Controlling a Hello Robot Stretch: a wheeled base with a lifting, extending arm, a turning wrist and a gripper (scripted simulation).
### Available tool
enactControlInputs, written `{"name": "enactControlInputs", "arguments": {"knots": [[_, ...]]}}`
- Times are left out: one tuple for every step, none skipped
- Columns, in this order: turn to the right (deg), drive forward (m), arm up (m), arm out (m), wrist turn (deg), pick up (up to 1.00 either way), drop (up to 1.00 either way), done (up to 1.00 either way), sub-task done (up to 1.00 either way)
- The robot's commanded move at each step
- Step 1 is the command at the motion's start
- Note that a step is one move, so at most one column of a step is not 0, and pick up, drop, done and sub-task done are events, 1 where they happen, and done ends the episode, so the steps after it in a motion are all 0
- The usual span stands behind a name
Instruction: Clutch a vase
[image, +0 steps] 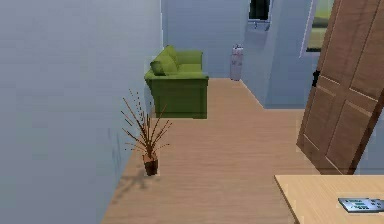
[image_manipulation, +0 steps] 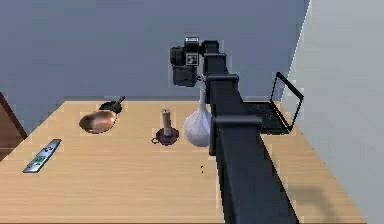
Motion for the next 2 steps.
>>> {"name": "enactControlInputs", "arguments": {"knots": [[0.0,0.00,-0.28,0.00,0.0,0.00,0.00,0.00,0.00],[0.0,0.00,0.00,0.00,0.0,1.00,0.00,0.00,0.00]]}}
